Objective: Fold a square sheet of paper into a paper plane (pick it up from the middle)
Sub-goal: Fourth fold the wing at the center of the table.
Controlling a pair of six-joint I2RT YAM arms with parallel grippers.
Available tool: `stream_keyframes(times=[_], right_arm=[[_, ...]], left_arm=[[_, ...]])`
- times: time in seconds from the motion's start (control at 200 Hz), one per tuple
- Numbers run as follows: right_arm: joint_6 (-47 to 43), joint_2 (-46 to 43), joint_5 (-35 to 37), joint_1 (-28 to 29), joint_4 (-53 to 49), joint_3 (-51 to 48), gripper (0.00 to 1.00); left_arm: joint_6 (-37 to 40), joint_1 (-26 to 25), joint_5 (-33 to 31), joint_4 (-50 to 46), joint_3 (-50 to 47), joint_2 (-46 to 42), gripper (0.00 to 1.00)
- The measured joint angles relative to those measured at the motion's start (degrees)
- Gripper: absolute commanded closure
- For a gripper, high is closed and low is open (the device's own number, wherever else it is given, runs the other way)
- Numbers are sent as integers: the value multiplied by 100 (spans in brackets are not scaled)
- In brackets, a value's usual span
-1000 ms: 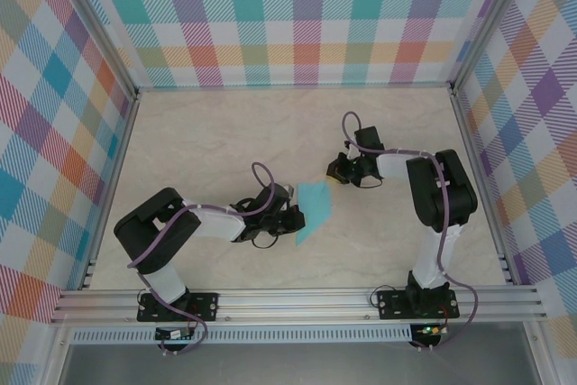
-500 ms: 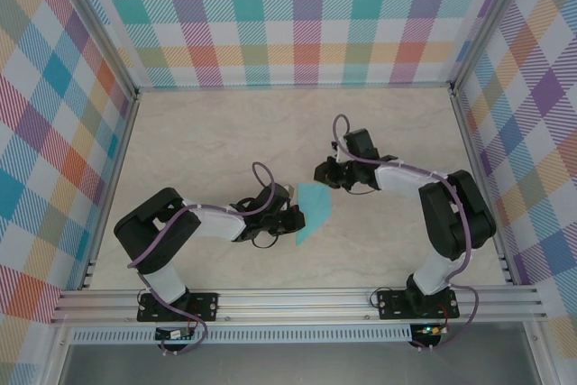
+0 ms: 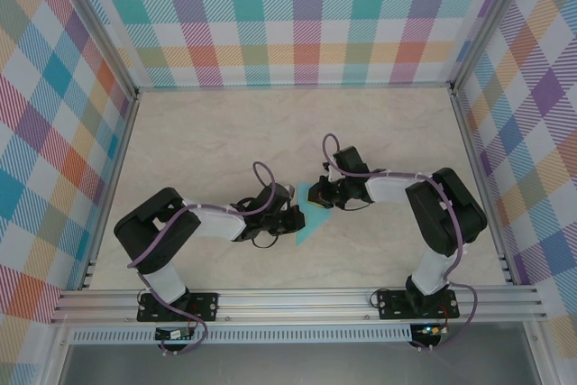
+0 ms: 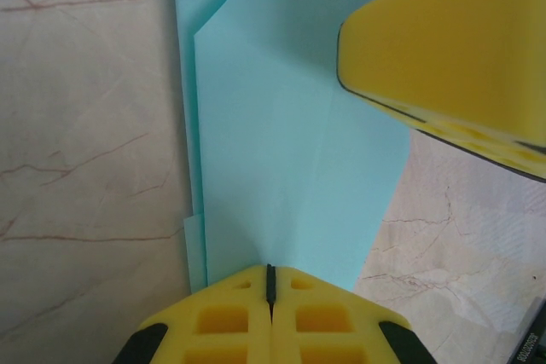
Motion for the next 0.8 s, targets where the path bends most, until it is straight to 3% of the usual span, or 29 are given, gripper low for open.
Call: stream_keyframes(times=[0.565, 0.8], right_arm=[[-50, 345, 129, -9, 63, 15, 94], [-42, 348, 120, 0, 254, -94, 95]], left_arm=[[208, 0, 22, -269, 114, -17, 100], [450, 0, 26, -848, 184, -227, 98]])
